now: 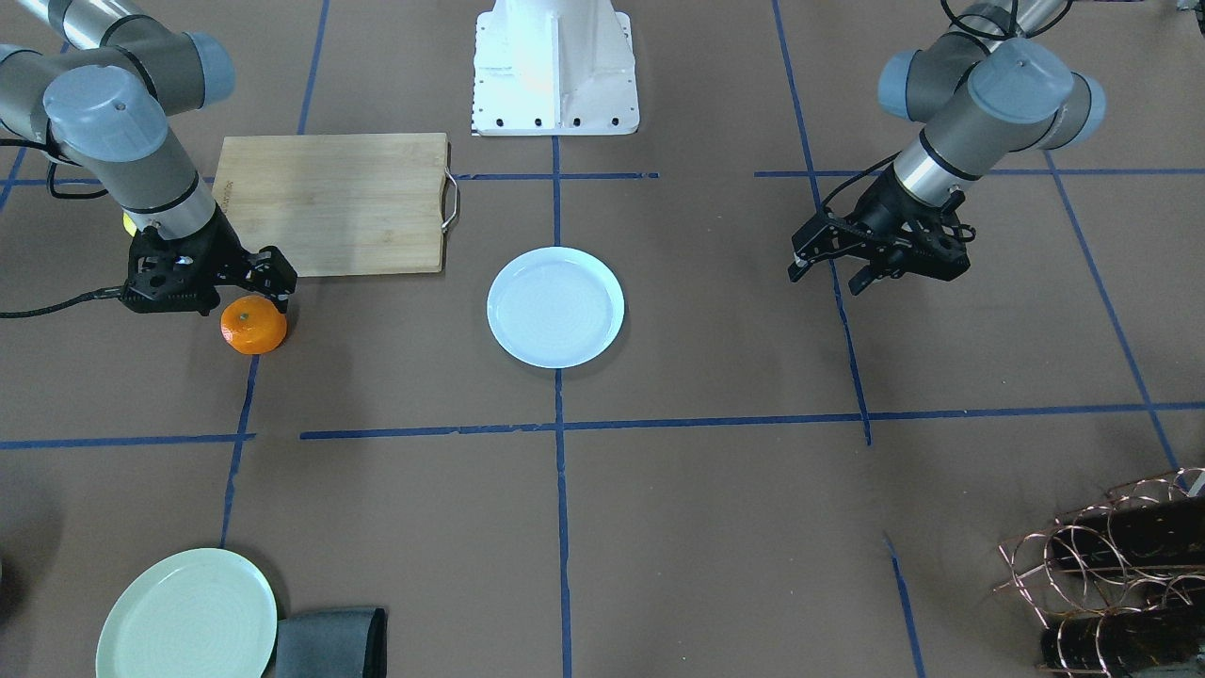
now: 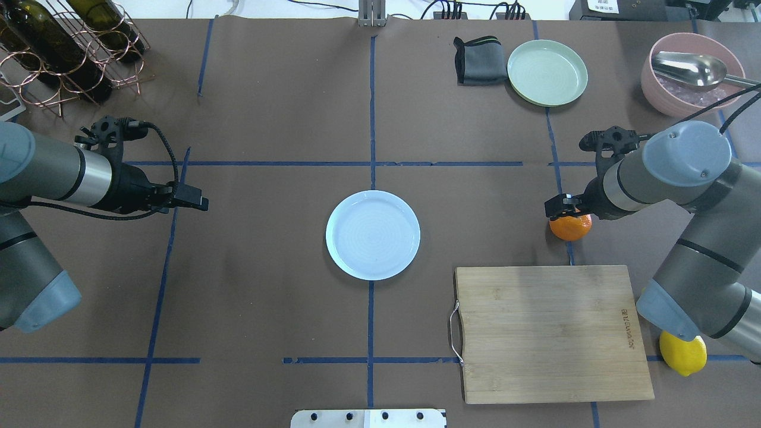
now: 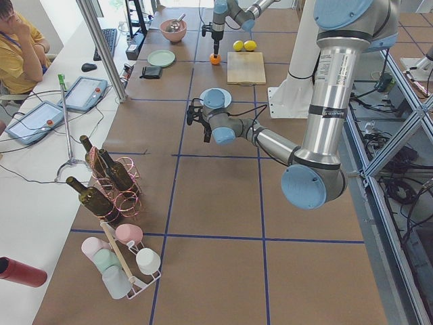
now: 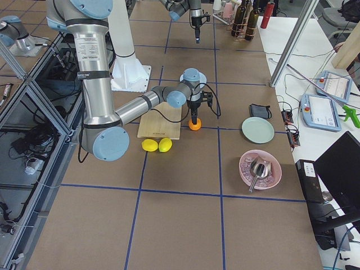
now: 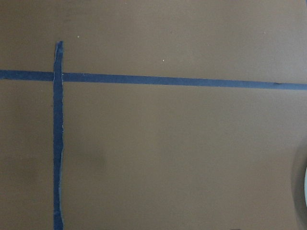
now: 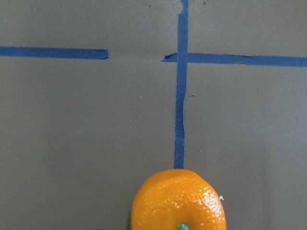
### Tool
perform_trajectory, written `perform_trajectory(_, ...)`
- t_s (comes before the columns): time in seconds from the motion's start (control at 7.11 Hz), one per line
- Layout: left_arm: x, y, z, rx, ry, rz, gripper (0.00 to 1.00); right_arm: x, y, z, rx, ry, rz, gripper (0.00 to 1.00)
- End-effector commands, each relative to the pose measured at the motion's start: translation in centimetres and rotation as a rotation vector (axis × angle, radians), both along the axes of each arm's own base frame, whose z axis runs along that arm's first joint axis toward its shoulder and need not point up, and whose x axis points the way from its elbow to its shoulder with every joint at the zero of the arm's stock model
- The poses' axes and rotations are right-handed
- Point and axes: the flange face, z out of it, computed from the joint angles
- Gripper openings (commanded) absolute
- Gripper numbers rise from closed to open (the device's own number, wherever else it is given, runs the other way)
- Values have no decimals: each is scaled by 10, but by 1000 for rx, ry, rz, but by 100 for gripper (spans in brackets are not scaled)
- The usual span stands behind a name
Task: Pick orange to plate
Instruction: 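Lower the right gripper over the orange and close on it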
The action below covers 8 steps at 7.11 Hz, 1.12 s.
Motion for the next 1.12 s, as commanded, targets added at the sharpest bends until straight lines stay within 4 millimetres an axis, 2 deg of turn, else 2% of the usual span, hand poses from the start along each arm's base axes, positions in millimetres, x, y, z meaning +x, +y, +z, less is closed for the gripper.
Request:
perform_trajectory(0.0,-2,1,-1,2,1,-5,100,-4,-1,4,13,10,-25,100)
perform_trajectory(0.98,-2,1,-4,1,5,-11,100,-20,-2,22,-9,38,-49,100)
